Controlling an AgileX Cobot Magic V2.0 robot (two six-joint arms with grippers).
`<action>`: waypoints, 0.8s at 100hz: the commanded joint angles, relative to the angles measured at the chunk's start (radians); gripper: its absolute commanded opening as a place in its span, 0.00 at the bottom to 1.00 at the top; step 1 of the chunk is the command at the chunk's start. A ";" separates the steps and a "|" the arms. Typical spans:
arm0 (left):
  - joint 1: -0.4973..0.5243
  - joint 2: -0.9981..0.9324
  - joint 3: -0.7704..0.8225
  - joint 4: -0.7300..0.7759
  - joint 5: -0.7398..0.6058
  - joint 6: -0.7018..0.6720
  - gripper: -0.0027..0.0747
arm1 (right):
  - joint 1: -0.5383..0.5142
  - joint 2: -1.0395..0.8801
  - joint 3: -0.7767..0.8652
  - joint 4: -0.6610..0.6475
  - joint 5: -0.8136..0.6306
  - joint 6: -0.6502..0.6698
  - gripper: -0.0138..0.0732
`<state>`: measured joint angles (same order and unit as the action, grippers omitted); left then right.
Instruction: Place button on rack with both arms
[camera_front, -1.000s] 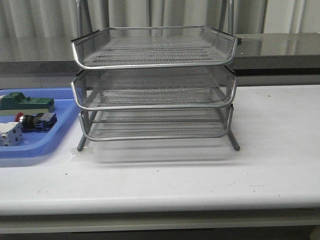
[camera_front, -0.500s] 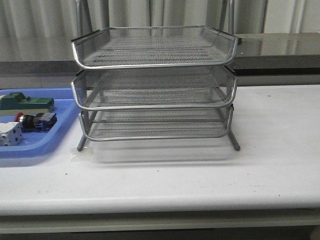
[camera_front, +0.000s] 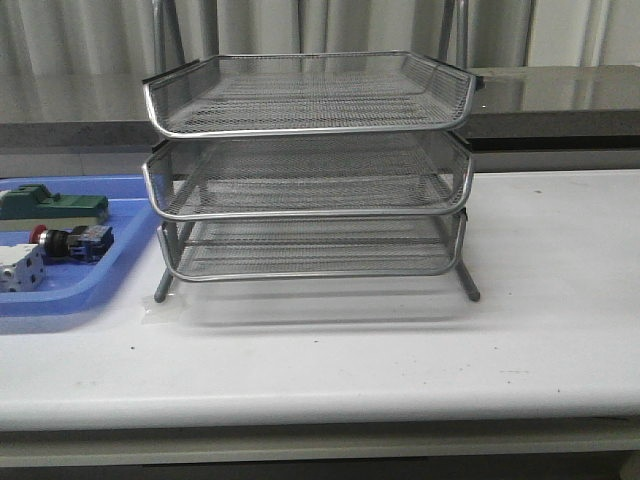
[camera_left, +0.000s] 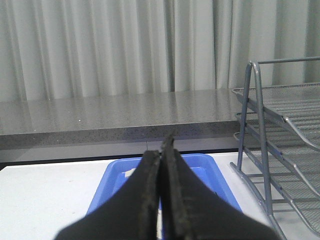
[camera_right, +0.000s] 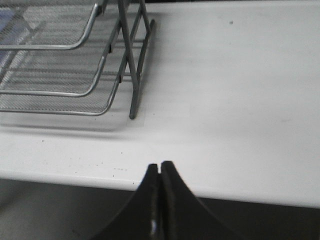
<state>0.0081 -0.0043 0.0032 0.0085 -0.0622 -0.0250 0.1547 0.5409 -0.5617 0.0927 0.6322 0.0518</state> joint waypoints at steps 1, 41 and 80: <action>0.003 -0.033 0.034 -0.009 -0.081 -0.010 0.01 | -0.002 0.113 -0.094 0.021 -0.019 -0.006 0.08; 0.003 -0.033 0.034 -0.009 -0.081 -0.010 0.01 | -0.002 0.399 -0.153 0.296 -0.115 -0.009 0.08; 0.003 -0.033 0.034 -0.009 -0.081 -0.010 0.01 | 0.000 0.450 -0.153 0.482 -0.140 -0.030 0.67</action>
<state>0.0081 -0.0043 0.0032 0.0085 -0.0622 -0.0250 0.1547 0.9921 -0.6779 0.5203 0.5542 0.0377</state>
